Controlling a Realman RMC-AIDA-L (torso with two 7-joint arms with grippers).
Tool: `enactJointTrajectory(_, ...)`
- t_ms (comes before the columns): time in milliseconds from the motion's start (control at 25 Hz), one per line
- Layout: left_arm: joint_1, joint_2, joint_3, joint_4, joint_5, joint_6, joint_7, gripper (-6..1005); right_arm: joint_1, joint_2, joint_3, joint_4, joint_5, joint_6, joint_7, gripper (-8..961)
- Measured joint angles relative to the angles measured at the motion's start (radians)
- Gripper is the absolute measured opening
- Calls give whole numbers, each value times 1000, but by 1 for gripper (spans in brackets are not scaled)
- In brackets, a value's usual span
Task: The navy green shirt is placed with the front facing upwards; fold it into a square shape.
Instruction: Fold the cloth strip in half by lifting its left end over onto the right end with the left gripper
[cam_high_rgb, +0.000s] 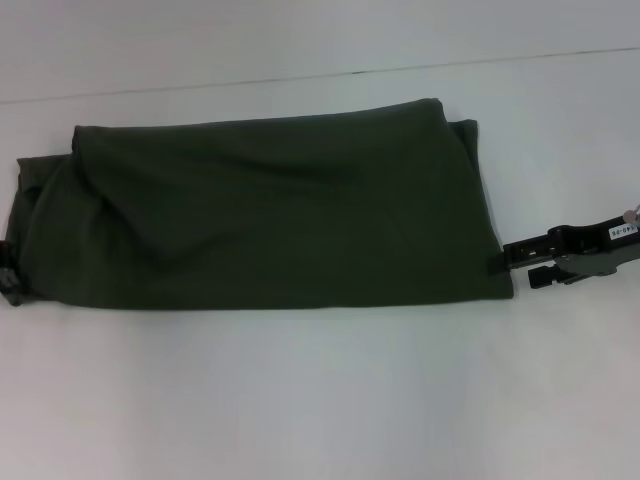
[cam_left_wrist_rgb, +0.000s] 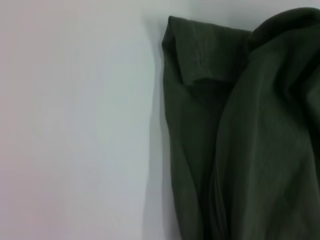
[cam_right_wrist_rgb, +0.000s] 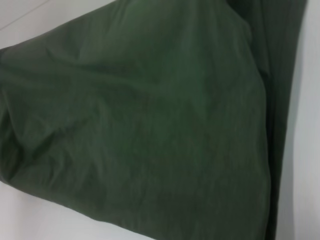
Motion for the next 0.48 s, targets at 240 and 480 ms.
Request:
enactJointTrajectory(240, -1, 0, 0, 0, 0, -1, 0, 29, 0, 8, 2, 15, 4, 17, 15, 929)
enactJointTrajectory(480, 0, 0, 1, 0, 0, -2, 0, 29, 1, 15, 3, 15, 9, 41, 33, 929)
